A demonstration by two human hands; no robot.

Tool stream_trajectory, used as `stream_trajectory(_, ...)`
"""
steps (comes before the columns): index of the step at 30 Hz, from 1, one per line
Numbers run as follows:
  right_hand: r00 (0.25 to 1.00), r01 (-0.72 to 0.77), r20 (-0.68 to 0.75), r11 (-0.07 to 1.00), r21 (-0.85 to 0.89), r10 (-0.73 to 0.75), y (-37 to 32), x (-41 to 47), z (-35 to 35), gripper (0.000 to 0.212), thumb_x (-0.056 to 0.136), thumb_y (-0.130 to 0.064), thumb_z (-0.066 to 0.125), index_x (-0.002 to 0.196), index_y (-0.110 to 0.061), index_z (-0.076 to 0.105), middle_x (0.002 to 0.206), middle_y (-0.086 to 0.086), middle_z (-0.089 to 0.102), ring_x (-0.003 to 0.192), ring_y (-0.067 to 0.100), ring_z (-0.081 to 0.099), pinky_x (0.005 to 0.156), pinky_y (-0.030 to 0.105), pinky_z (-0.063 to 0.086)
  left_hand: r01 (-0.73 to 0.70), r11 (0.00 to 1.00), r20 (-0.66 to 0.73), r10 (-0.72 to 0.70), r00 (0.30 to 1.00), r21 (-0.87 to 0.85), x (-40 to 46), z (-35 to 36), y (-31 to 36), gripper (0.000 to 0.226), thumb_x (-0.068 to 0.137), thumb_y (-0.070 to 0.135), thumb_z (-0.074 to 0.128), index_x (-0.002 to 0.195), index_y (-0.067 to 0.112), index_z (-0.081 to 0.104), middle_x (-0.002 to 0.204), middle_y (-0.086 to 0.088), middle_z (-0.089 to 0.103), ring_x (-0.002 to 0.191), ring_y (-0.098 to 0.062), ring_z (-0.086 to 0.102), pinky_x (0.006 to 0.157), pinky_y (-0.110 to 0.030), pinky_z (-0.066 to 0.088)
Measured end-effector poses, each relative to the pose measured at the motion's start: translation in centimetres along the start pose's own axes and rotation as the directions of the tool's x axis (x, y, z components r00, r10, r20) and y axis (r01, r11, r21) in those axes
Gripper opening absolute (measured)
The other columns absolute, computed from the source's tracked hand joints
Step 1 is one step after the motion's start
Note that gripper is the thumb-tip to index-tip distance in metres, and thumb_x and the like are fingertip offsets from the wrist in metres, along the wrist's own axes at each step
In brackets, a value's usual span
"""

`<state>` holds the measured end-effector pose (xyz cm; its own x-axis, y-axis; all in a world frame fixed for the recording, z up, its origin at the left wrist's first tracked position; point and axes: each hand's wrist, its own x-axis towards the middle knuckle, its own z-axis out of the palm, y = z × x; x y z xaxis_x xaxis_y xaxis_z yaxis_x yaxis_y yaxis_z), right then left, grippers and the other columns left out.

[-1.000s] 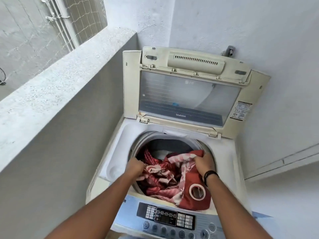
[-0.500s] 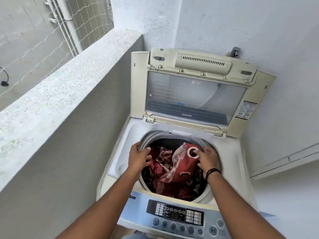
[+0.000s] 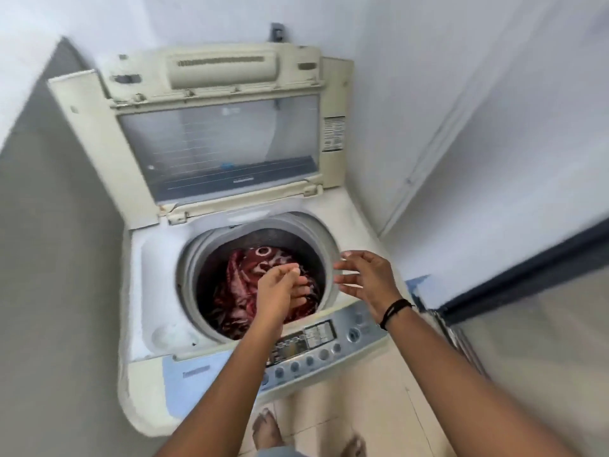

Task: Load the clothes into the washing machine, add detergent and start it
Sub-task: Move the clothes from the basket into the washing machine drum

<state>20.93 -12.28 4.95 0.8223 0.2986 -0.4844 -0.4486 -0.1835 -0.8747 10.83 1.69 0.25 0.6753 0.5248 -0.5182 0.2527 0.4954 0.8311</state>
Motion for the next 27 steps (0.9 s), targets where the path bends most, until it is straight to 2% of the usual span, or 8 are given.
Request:
stream_trajectory(4, 0.994, 0.072, -0.089, 0.996, 0.054, -0.067, -0.9, -4.5, -7.2, 0.014, 0.096, -0.019, 0.061, 0.103, -0.009, 0.068, 0.089, 0.011, 0.073, 0.071, 0.028, 0.067, 0.066, 0.033, 0.054, -0.029, 0.994, 0.222, 0.005, 0.975, 0.107, -4.2, 8.8, -1.1, 0.010, 0.099, 0.013, 0.058, 0.104, 0.011, 0.067, 0.082, -0.010, 0.071, 0.069, -0.024, 0.070, 0.062, -0.033, 0.057)
stream_trajectory(8, 0.971, 0.111, -0.222, 0.988, 0.103, -0.086, 0.5, -8.8, -16.7, 0.017, 0.094, -0.022, 0.063, 0.104, -0.010, 0.069, 0.087, 0.008, 0.075, 0.071, 0.025, 0.067, 0.066, 0.032, 0.055, -0.072, 0.965, 0.430, -0.045, 0.902, 0.252, -9.7, 16.8, -3.9, 0.014, 0.099, 0.017, 0.059, 0.109, 0.011, 0.066, 0.090, -0.011, 0.073, 0.072, -0.023, 0.070, 0.065, -0.033, 0.056)
stream_trajectory(12, 0.929, 0.105, -0.368, 0.980, 0.172, -0.036, 4.6, -14.1, -26.3, 0.009, 0.094, -0.022, 0.064, 0.094, -0.014, 0.068, 0.083, 0.007, 0.074, 0.062, 0.021, 0.065, 0.060, 0.028, 0.052, -0.101, 0.919, 0.514, -0.120, 0.849, 0.381, -16.2, 23.8, -8.8, 0.008, 0.098, 0.016, 0.058, 0.099, 0.017, 0.066, 0.092, -0.009, 0.073, 0.076, -0.024, 0.069, 0.067, -0.033, 0.055)
stream_trajectory(15, 0.877, 0.099, -0.480, 0.963, 0.251, 0.036, 9.4, -18.3, -32.5, 0.009, 0.095, -0.023, 0.061, 0.091, -0.016, 0.066, 0.080, 0.004, 0.071, 0.055, 0.015, 0.063, 0.057, 0.025, 0.049, -0.144, 0.868, 0.602, -0.201, 0.773, 0.475, -21.3, 28.8, -13.7, 0.008, 0.098, 0.017, 0.057, 0.099, 0.018, 0.065, 0.093, -0.007, 0.072, 0.078, -0.022, 0.069, 0.070, -0.034, 0.055)
stream_trajectory(19, 0.806, 0.087, -0.569, 0.920, 0.383, 0.160, 15.8, -22.8, -38.8, 0.011, 0.097, -0.023, 0.059, 0.088, -0.018, 0.063, 0.078, 0.002, 0.069, 0.055, 0.015, 0.061, 0.057, 0.024, 0.046, -0.143, 0.797, 0.616, -0.325, 0.717, 0.587, -26.2, 33.7, -20.0, 0.013, 0.096, 0.014, 0.059, 0.108, 0.016, 0.065, 0.094, -0.007, 0.074, 0.077, -0.022, 0.072, 0.068, -0.033, 0.055)
stream_trajectory(24, 0.657, 0.138, -0.693, 0.856, 0.498, 0.298, 22.1, -27.9, -45.9, 0.012, 0.097, -0.021, 0.059, 0.089, -0.014, 0.064, 0.078, 0.006, 0.069, 0.051, 0.015, 0.060, 0.054, 0.024, 0.043, -0.179, 0.684, 0.619, -0.477, 0.624, 0.707, -30.7, 38.4, -26.3, 0.019, 0.092, 0.010, 0.062, 0.110, 0.012, 0.066, 0.088, -0.004, 0.073, 0.072, -0.022, 0.070, 0.066, -0.031, 0.054)
stream_trajectory(27, 0.571, 0.180, -0.718, 0.793, 0.582, 0.397, 25.7, -30.4, -48.5, 0.014, 0.097, -0.018, 0.060, 0.088, -0.009, 0.066, 0.074, 0.008, 0.067, 0.047, 0.014, 0.057, 0.054, 0.027, 0.042, -0.235, 0.613, 0.617, -0.540, 0.572, 0.754, -32.4, 41.1, -29.5, 0.017, 0.092, 0.011, 0.063, 0.109, 0.013, 0.066, 0.089, -0.004, 0.073, 0.074, -0.023, 0.070, 0.067, -0.032, 0.054)
